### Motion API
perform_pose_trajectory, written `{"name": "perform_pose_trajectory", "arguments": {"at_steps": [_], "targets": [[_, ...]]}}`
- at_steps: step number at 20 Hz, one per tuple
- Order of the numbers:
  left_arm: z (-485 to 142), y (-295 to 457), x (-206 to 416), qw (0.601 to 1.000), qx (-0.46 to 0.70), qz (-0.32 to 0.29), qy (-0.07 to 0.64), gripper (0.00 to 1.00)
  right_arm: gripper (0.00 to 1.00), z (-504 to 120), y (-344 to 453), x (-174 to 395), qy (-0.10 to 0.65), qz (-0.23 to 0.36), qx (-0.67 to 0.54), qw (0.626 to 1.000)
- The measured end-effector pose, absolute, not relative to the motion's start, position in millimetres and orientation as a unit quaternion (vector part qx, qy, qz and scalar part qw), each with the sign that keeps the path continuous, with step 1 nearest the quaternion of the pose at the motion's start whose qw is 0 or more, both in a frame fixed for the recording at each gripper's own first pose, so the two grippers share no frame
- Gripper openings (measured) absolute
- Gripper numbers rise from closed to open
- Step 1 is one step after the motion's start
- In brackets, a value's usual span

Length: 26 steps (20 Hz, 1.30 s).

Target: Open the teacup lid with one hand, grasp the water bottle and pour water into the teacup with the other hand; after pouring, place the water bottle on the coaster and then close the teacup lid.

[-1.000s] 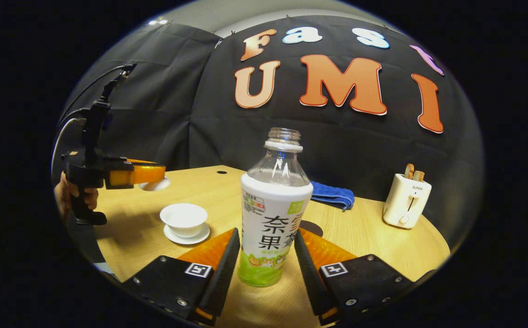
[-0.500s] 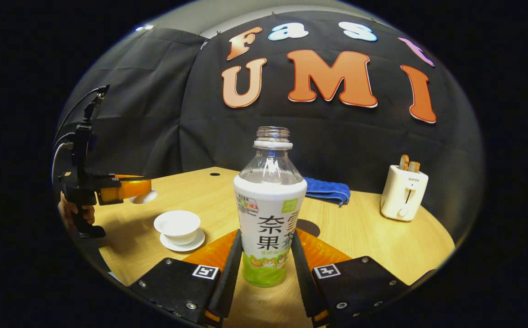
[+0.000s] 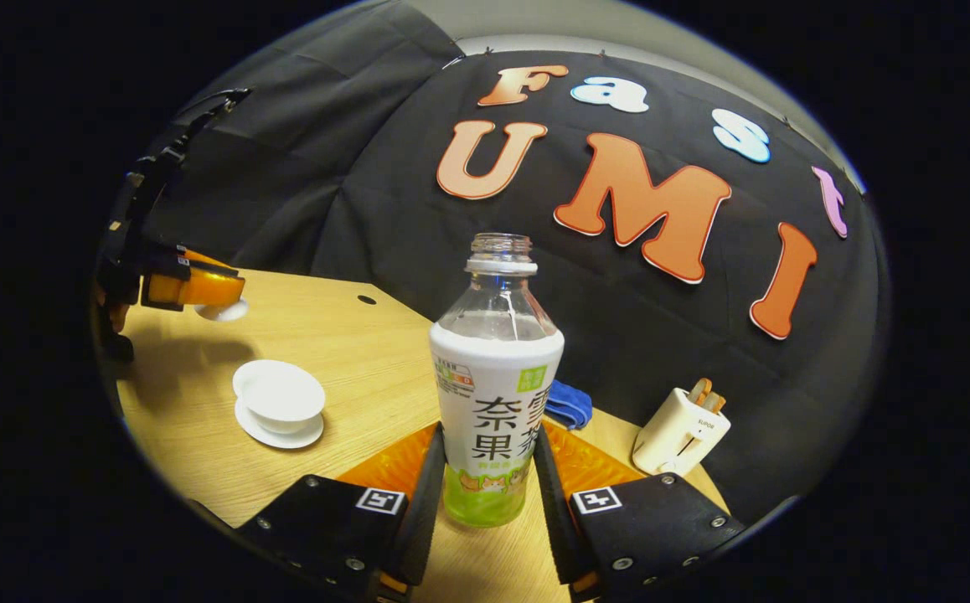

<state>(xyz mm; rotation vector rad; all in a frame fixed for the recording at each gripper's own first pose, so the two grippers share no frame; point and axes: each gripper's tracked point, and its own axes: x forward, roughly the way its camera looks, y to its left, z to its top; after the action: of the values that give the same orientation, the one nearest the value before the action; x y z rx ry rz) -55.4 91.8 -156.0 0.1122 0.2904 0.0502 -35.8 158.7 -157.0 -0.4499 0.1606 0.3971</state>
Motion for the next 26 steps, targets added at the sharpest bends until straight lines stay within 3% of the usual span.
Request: {"name": "perform_pose_trajectory", "arguments": {"at_steps": [6,7,11,26], "targets": [[-161,102,-56,0.988,0.053,0.027,0.146,0.31,0.58,-157,167,-36,0.053,0.179,-0.294,0.937],[-161,104,-57,0.988,0.052,0.027,0.146,0.28,0.58,-155,167,-35,0.040,0.170,-0.321,0.931],[-162,108,-59,0.988,0.048,0.028,0.146,0.28,0.58,-152,171,-31,0.000,0.148,-0.416,0.897],[-161,121,-66,0.988,0.040,0.032,0.148,0.24,0.58,-142,182,-23,-0.058,0.165,-0.610,0.772]]}}
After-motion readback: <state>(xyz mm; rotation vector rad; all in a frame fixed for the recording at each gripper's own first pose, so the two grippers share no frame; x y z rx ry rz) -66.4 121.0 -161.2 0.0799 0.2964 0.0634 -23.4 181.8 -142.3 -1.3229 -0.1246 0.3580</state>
